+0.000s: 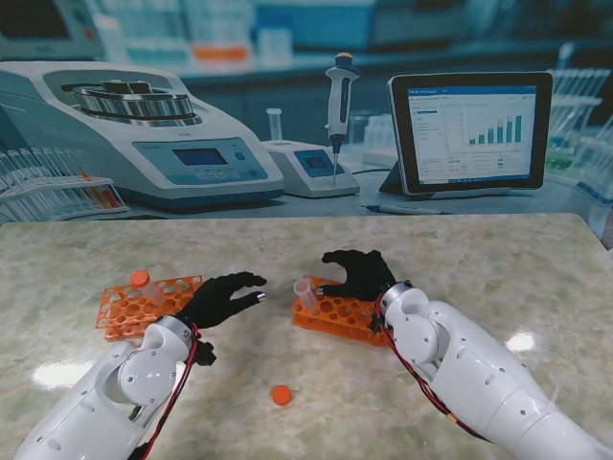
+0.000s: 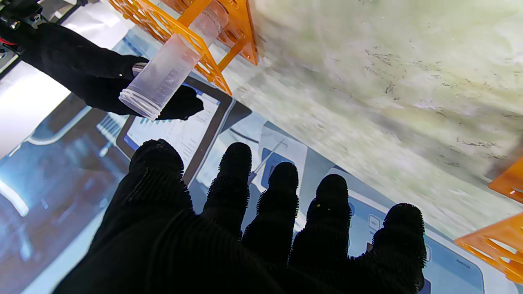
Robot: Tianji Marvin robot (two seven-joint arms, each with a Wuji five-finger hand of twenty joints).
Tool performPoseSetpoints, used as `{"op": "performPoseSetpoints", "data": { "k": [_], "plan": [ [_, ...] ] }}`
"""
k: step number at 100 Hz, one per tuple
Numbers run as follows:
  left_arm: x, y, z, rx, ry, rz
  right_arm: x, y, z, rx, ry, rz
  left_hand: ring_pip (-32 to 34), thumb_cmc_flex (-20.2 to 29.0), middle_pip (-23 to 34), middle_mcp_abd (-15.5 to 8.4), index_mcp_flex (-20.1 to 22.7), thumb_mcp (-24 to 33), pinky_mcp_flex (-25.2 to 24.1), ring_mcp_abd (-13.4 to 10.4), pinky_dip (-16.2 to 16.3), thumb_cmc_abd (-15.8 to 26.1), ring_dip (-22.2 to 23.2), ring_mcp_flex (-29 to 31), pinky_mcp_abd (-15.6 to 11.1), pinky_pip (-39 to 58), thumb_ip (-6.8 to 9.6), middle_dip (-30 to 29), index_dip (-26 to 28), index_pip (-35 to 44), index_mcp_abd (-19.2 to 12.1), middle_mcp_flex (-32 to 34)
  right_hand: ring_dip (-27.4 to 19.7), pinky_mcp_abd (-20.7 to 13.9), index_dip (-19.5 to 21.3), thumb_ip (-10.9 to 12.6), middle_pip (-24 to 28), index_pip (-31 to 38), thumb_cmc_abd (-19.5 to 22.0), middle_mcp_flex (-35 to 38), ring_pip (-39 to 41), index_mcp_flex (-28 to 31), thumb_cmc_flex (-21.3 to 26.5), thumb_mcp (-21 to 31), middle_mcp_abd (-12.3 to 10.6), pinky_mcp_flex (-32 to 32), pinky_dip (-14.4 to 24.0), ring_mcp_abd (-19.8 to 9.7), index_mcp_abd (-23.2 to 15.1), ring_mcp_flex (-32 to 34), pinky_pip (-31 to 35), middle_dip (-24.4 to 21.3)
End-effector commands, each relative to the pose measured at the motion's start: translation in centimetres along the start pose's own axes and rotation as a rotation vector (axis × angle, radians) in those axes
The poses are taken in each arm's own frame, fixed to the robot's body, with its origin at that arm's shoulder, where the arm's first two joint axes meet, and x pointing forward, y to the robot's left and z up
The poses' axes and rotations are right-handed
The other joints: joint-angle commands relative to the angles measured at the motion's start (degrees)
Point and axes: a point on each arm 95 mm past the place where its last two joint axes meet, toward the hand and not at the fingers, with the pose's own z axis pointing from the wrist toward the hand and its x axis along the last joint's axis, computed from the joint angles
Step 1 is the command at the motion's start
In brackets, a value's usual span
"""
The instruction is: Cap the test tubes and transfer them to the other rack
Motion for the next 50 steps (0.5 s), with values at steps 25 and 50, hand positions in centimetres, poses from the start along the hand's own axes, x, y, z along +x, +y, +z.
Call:
{"op": "performPoseSetpoints", "data": {
  "k": [25,50],
  "plan": [
    [0.3,0.1,0.0,-0.008,0.004,0.002,0.7,-0.6,-0.9,0.022,0.037,-0.004,0.1,0.2,-0.9,-0.2,-0.1,-0.7,-0.9,0.0,-0.1,2.3,0.7,0.3,0.2,-0.7,-0.15,-0.4,-0.4,-1.0,-0.2,0.3,-0.4,1.0,-0.8,-0.4,0.2,-0.8,-3.9,-0.8,0.3,-0.6,-4.2,4.2,0.8,-1.1,-1.8,0.2,1.0,-0.5,0.4,-0.2],
    [0.3,0.2,0.1,-0.012,0.000,0.000,1.1,-1.1,-0.4,0.012,0.036,-0.010,0.1,0.2,-0.9,-0.2,-0.1,-0.7,-0.9,-0.1,-0.1,2.3,0.7,0.2,0.1,-0.8,-0.15,-0.4,-0.4,-1.0,-0.1,0.3,-0.3,1.1,-0.9,-1.5,0.2,-1.1,-5.9,-1.3,0.3,-0.8,-7.6,8.1,1.1,-1.2,-1.9,0.3,1.5,-0.5,0.5,-0.2]
  ]
}}
